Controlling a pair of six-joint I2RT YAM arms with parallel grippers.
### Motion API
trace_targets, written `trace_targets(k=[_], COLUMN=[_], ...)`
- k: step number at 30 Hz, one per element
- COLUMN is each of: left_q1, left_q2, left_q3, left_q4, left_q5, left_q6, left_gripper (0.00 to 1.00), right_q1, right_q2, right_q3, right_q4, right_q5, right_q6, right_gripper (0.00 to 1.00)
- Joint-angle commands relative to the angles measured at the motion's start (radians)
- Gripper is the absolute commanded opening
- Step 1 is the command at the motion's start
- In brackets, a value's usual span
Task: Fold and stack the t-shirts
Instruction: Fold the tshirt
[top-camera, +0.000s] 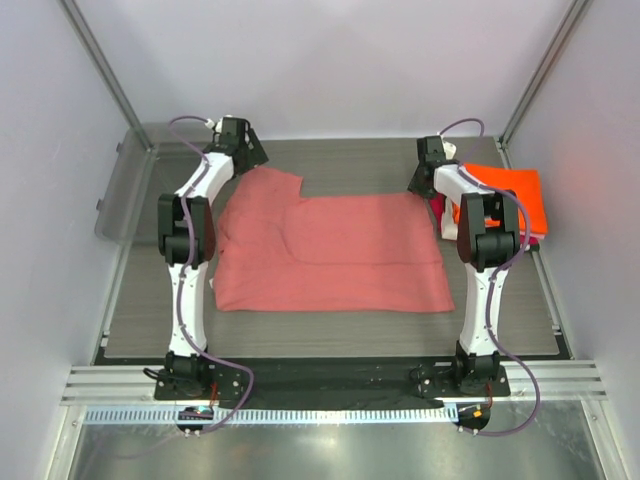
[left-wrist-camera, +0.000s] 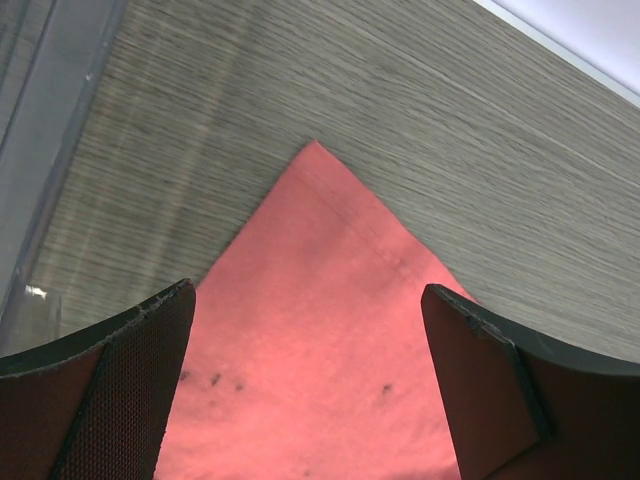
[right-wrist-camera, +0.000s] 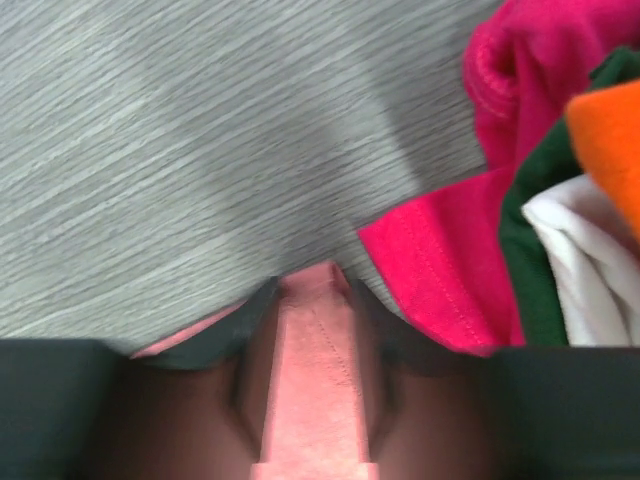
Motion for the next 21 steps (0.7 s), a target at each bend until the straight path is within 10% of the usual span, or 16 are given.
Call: trace_targets(k=[1,9,21], left_q1=[0.01,0.025,0.04], left_q2=[0.021,0.063,0.151], left_q3=[0.055,0.087,0.179], left_q4=[-0.005,-0.002,-0.003], left_q5=[-0.016,-0.029,-0.018], left_q6=[0.026,0.035,0.047], left_gripper=[0.95,0.94,0.8], right_q1=[0.007,0.005,0.007], right_q2=[0.008,0.015,-0.005], right_q3=[0.026,0.016,0.006], right_q4=[0.001,0.003,0.01], right_q5=[-0.035,-0.017,-0.037], right_q6=[-0.011,-0.016,-0.013], right_gripper=[0.34,0.07,0.04])
